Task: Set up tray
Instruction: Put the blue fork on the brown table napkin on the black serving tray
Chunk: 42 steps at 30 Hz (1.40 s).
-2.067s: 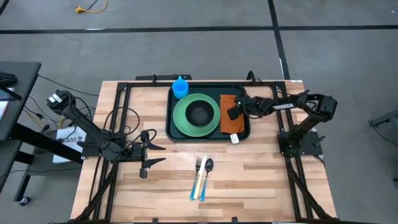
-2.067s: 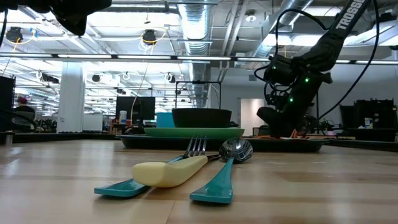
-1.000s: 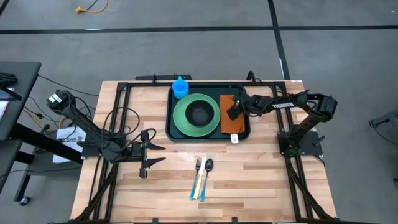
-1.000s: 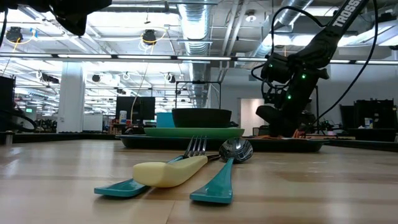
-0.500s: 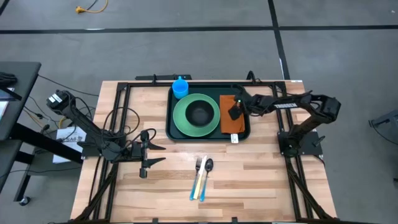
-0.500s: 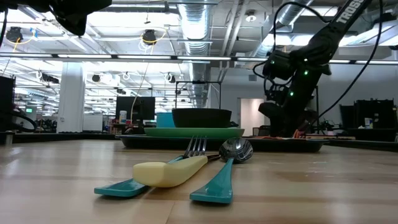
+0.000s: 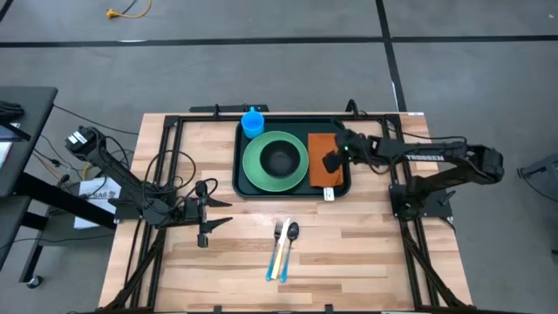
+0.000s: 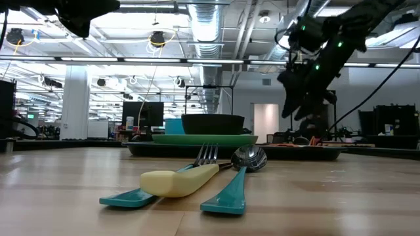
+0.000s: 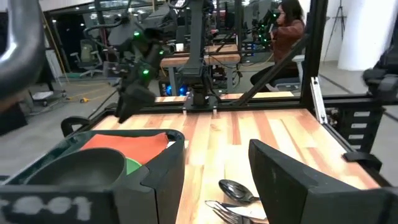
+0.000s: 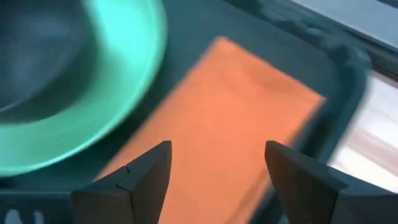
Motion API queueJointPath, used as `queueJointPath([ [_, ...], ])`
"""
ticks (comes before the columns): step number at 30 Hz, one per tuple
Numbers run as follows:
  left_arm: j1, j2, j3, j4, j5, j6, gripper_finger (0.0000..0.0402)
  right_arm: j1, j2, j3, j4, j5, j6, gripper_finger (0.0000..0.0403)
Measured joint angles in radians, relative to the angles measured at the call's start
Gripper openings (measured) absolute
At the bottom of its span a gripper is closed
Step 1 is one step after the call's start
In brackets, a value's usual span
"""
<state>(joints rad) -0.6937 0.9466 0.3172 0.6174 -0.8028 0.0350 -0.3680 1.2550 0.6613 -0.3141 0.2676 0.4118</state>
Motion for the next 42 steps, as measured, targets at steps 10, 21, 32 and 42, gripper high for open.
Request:
queueJointPath([
  [10,0.0,0.0,0.0,-0.003,0.158,-0.031,0.0169,0.251,0.009,0.0,0.177,0.048,-0.002,0.0253],
  [21,0.004,0.0,0.001,0.047,0.115,-0.007,0.0169,0.25,0.002,-0.001,0.464,0.078,-0.16,0.0253],
  [32,0.093,0.005,0.001,0.075,0.031,-0.168,0.0169,0.344,0.022,-0.001,0.611,0.074,-0.387,0.0253],
  [42,0.176,0.079,0.098,-0.055,0.03,-0.318,0.0169,0.349,-0.066,-0.115,0.739,0.128,-0.402,0.0253],
])
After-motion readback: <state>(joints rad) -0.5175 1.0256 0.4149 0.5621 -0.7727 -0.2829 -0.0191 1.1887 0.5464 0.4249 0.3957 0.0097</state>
